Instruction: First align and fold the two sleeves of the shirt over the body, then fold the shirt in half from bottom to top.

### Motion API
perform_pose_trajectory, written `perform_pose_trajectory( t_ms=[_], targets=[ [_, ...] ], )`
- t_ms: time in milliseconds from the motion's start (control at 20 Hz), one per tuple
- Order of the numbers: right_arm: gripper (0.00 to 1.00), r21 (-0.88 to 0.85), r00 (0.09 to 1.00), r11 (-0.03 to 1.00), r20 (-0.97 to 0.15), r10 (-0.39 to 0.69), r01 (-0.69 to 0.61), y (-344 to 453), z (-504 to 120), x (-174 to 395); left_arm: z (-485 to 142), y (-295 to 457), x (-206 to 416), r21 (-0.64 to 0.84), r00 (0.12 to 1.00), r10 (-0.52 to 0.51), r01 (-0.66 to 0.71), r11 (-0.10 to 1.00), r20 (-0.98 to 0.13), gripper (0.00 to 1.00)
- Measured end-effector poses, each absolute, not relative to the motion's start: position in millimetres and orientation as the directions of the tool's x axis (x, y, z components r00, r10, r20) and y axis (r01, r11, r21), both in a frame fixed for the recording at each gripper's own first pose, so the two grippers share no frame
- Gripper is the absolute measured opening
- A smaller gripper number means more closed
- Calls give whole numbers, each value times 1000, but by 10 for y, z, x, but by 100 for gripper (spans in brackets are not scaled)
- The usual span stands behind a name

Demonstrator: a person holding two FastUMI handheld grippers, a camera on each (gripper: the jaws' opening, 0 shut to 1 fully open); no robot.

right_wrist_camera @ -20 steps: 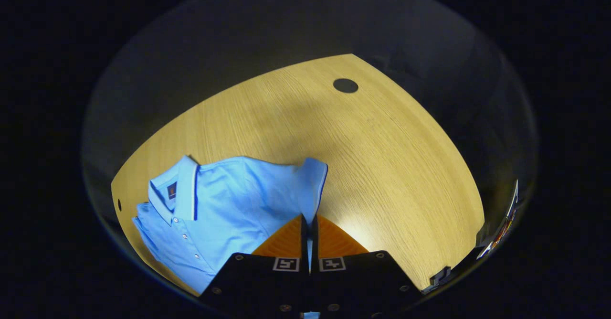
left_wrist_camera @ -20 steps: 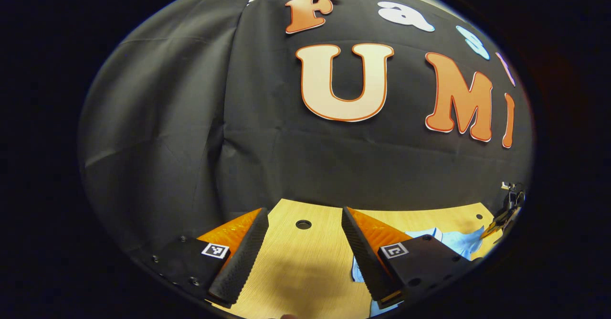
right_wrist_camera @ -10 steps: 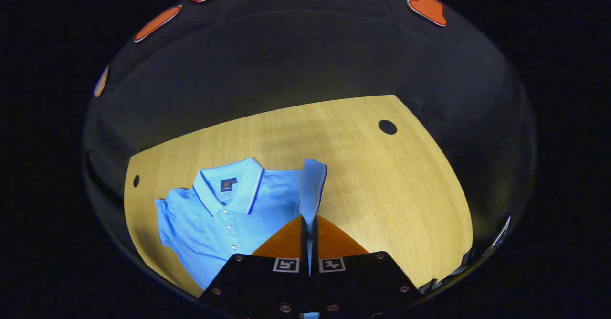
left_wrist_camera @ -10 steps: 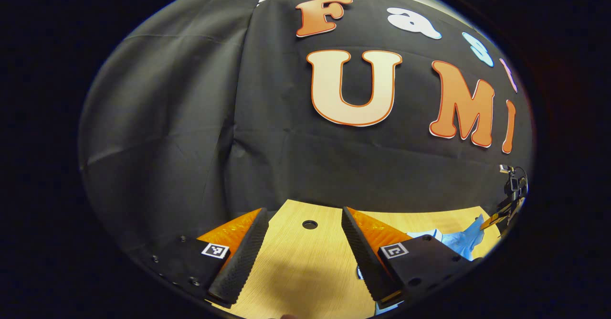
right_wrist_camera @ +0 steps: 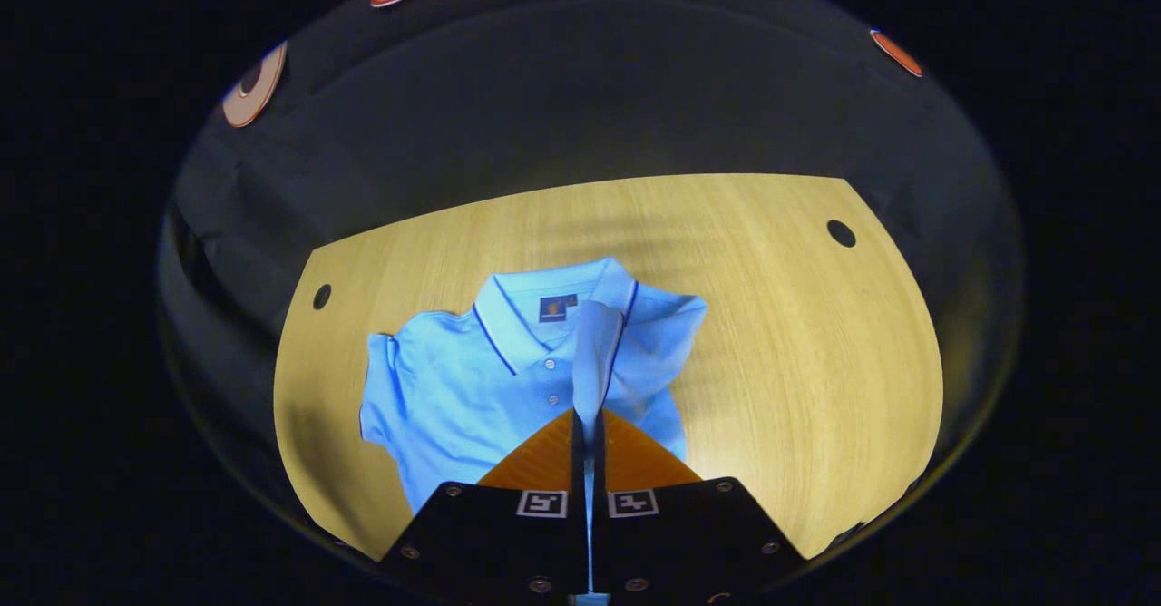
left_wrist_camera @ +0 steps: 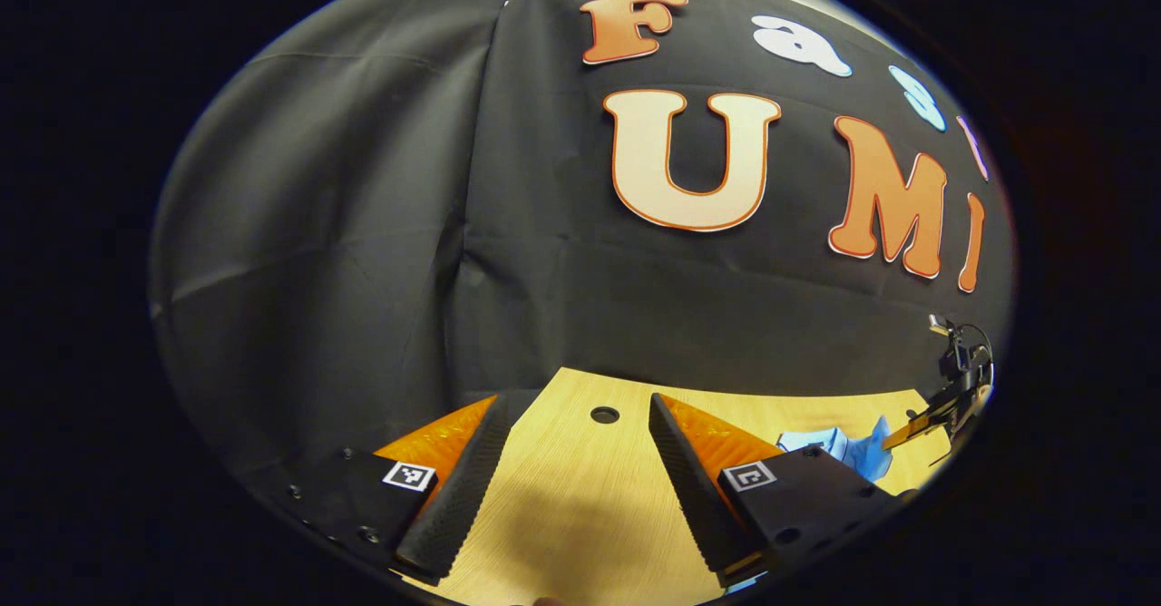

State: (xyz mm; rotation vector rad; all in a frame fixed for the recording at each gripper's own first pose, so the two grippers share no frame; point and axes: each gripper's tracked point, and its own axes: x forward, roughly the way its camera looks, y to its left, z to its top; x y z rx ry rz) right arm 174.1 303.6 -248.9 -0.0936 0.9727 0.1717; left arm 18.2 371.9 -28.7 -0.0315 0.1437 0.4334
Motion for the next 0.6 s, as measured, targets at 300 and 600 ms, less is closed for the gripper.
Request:
perform_pose_trajectory(
  t_ms=[300,600],
  targets=[
    [6,46,517,969,-839,169,-243,3467,-2651,1623,-321,3707,208,10,901,406,-409,912,-154,100],
    [53,129,477,949,-840,259,-287,3774,-2720,1506,-385,3538,413,12,915,362,-366,931,-180,100]
  ],
)
